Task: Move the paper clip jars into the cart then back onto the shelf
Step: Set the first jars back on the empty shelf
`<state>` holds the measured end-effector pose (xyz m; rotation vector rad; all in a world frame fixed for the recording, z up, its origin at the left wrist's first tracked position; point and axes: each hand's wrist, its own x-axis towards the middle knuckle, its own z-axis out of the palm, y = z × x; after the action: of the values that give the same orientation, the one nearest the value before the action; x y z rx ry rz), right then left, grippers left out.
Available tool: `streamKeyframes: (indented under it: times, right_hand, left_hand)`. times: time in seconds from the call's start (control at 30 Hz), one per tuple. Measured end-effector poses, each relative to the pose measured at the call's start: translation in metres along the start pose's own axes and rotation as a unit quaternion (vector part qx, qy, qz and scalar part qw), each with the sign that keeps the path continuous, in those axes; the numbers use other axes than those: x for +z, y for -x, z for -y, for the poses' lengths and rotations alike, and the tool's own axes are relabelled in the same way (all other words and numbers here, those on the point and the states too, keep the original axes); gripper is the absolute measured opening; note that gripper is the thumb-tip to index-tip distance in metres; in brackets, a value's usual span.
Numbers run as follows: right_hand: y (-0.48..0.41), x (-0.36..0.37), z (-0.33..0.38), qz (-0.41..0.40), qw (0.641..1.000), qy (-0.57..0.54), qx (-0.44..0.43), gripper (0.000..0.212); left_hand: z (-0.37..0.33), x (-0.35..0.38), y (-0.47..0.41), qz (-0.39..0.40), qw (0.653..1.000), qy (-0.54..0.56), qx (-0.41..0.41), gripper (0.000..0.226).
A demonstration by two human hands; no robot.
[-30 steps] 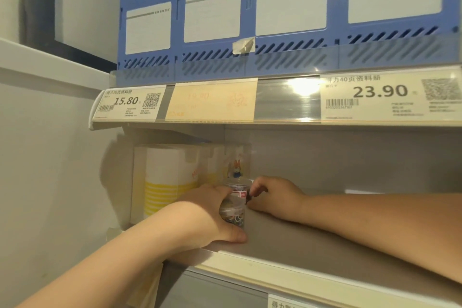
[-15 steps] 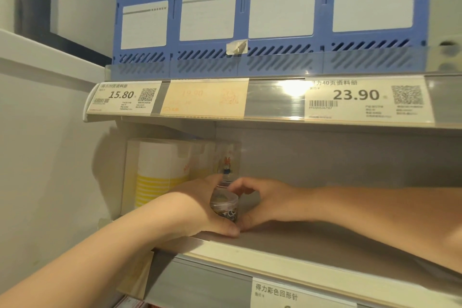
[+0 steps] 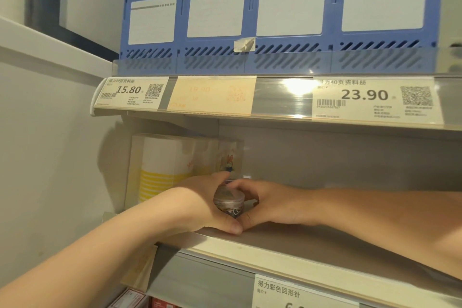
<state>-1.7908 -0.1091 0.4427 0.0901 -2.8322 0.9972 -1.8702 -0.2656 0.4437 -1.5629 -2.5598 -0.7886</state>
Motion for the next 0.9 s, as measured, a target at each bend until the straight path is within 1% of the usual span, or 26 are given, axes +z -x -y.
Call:
streamKeyframes:
  times: [0.13,0.2,0.23,0.33,0.4,0.47,0.6,0.7,0.77,0.83,0.9]
  right_hand:
    - [0.003,-0.001,-0.005,-0.011,1.0,-0.008,0.02,0.044]
    - [0.004,-0.004,-0.008,-0.027,0.999,-0.03,0.027,0.044]
    - [0.002,-0.006,-0.01,-0.047,0.997,-0.049,0.029,0.044]
    - [-0.009,-0.019,-0.016,-0.149,0.985,-0.079,0.036,0.043]
    - [-0.021,-0.029,-0.017,-0.206,0.976,-0.056,0.048,0.048]
    - [-0.034,-0.035,-0.018,-0.234,0.97,-0.031,0.062,0.056]
    - [-0.052,-0.036,-0.016,-0.231,0.97,-0.027,0.075,0.055]
    - [-0.056,-0.033,-0.014,-0.201,0.976,-0.006,0.085,0.048]
    - [-0.057,-0.03,-0.014,-0.181,0.98,-0.011,0.087,0.04]
    - [-0.058,-0.029,-0.015,-0.178,0.98,-0.019,0.091,0.035]
    - [-0.059,-0.028,-0.016,-0.178,0.979,-0.03,0.091,0.04]
  left_hand:
    - [0.001,0.0,-0.001,-0.011,1.0,-0.002,-0.009,0.1]
    - [0.002,0.0,0.0,-0.024,1.0,0.006,-0.012,0.102]
    - [0.002,0.0,0.0,-0.026,1.0,0.014,-0.011,0.102]
    - [0.001,-0.001,0.0,-0.035,0.999,0.038,0.001,0.095]
    - [0.001,0.0,0.0,-0.042,0.998,0.042,0.004,0.092]
    - [0.001,0.0,-0.001,-0.043,0.998,0.045,0.001,0.092]
    - [0.003,0.001,-0.003,-0.044,0.998,0.048,-0.004,0.091]
    - [0.003,0.002,-0.004,-0.049,0.997,0.053,-0.006,0.091]
    - [0.004,0.002,-0.004,-0.055,0.997,0.046,-0.004,0.088]
    - [0.004,0.002,-0.004,-0.06,0.998,0.037,-0.003,0.084]
    - [0.004,0.002,-0.004,-0.062,0.997,0.033,-0.005,0.082]
